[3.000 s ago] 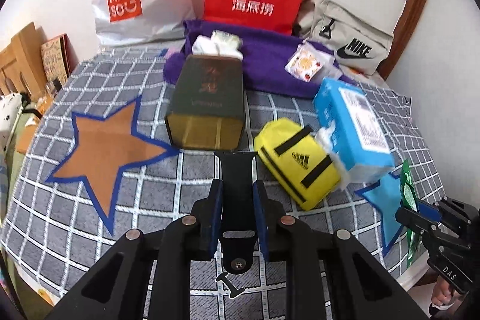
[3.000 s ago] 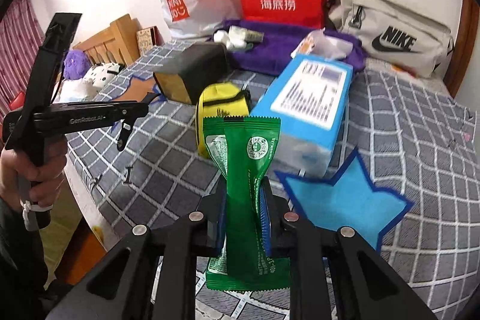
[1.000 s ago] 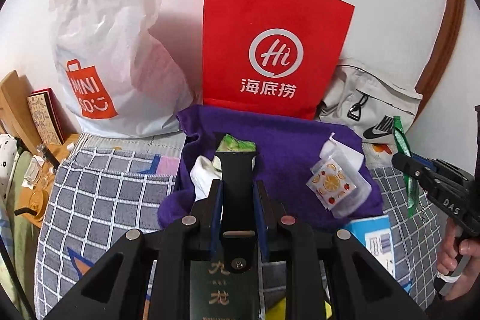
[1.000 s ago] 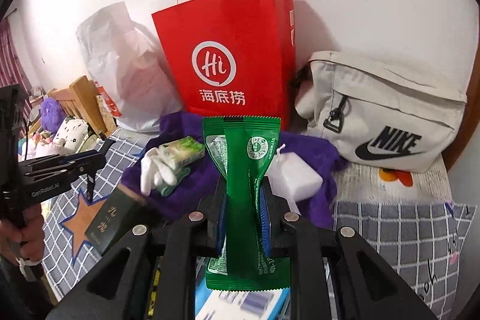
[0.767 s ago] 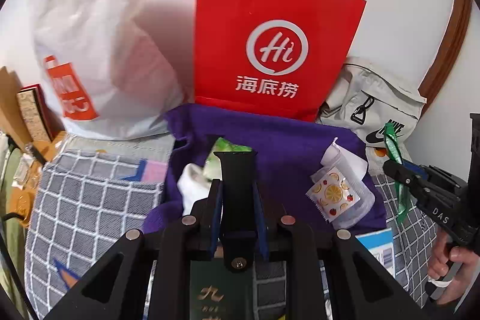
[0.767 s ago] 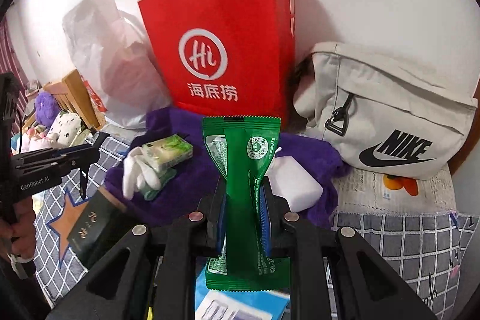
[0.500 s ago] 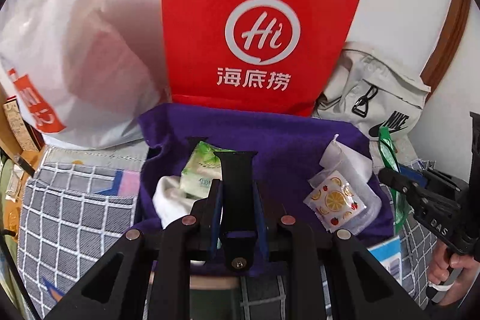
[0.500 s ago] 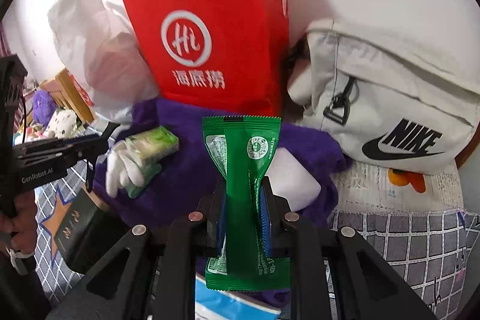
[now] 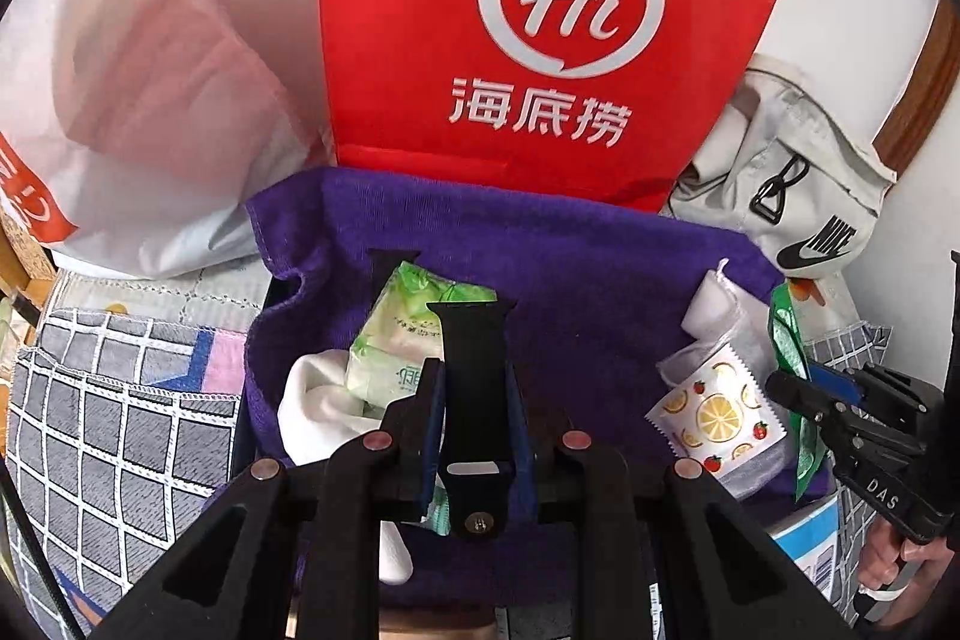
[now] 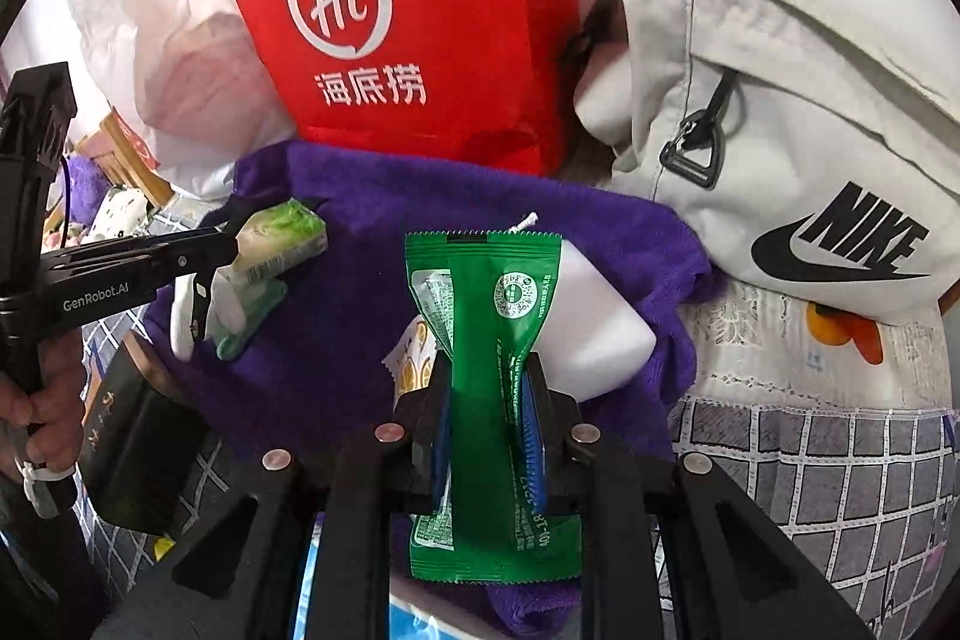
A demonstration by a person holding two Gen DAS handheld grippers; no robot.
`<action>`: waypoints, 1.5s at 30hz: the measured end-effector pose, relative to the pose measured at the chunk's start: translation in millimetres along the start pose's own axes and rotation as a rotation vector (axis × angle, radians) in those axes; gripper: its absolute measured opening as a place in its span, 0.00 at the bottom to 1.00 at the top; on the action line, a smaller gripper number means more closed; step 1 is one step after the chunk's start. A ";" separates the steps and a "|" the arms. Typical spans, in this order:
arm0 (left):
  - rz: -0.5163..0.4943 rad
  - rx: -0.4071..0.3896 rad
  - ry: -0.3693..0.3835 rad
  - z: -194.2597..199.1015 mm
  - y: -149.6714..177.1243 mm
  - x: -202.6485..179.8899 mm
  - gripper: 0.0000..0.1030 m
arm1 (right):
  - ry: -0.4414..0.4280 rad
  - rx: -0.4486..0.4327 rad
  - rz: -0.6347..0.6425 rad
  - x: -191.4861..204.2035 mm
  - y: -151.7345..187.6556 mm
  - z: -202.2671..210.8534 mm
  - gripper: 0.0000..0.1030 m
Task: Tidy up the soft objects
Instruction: 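Lower the green packet onto the purple towel and open the right tool, then set the dark green book down with the left tool while the right tool reaches out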
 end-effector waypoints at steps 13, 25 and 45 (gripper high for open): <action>0.008 0.020 0.017 -9.9 1.4 1.1 0.20 | 0.022 -0.009 0.025 6.7 -3.5 -6.2 0.30; 0.000 -0.009 0.017 4.3 -3.6 -5.3 0.41 | 0.028 -0.078 -0.019 3.7 -15.0 16.6 0.57; -0.026 -0.024 0.015 102.0 43.3 22.5 0.51 | -0.049 -0.071 0.031 95.6 40.2 99.1 0.58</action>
Point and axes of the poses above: each gripper's, at about its wrist camera, not at the fingertips, and z roughly against the way its jaws point, x to its left, y to its underside, the point moved 5 cm from there along -z, roughly the way its jaws point, and after that the axes turned 9 degrees about -x, right-handed, at the moved point
